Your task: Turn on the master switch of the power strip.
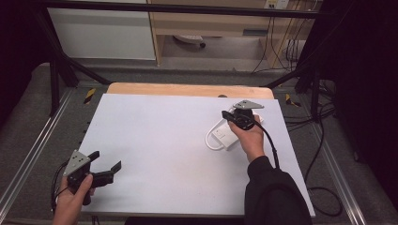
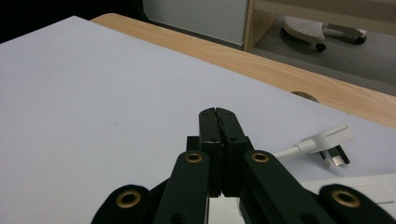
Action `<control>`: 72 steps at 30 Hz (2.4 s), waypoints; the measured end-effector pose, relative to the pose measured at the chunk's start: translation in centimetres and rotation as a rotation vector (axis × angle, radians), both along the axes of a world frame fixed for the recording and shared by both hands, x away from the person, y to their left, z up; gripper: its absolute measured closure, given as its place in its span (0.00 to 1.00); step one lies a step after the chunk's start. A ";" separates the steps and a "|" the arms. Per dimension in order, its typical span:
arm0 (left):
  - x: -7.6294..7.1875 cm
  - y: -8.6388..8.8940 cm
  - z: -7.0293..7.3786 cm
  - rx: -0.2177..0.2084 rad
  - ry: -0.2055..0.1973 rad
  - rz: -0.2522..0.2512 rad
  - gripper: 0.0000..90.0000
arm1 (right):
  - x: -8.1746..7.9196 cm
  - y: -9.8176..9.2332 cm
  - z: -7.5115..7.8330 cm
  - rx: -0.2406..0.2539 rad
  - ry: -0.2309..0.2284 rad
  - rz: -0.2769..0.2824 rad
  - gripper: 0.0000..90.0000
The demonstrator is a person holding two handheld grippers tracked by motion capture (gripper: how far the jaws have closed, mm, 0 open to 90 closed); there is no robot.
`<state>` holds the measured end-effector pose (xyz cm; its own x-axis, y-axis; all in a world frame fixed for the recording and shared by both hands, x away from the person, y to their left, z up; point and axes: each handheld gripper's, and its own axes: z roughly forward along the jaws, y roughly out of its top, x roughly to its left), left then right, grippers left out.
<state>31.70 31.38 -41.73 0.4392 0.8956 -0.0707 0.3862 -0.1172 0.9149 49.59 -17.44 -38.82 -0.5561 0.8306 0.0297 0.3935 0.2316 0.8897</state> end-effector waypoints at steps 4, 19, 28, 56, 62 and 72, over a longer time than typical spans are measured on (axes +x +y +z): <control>0.0 0.0 0.0 -0.001 -0.001 0.001 0.06 | 0.0 0.2 -0.1 0.001 0.003 0.005 1.00; 0.0 0.0 0.0 -0.001 -0.002 0.000 0.06 | -0.1 0.5 -0.6 -0.010 0.022 0.014 1.00; 0.0 0.0 0.0 0.001 -0.004 -0.002 0.06 | -0.1 0.7 -1.2 -0.025 0.034 0.019 1.00; -0.1 0.0 0.1 0.003 -0.008 -0.003 0.06 | -0.3 1.6 -3.5 -0.052 0.082 0.032 1.00; -0.1 0.0 0.1 0.003 -0.009 -0.004 0.06 | -0.6 1.2 -3.9 -0.054 0.095 0.026 1.00; -0.1 0.0 0.1 0.003 -0.009 -0.003 0.06 | -1.3 0.8 -4.5 -0.032 0.103 0.014 1.00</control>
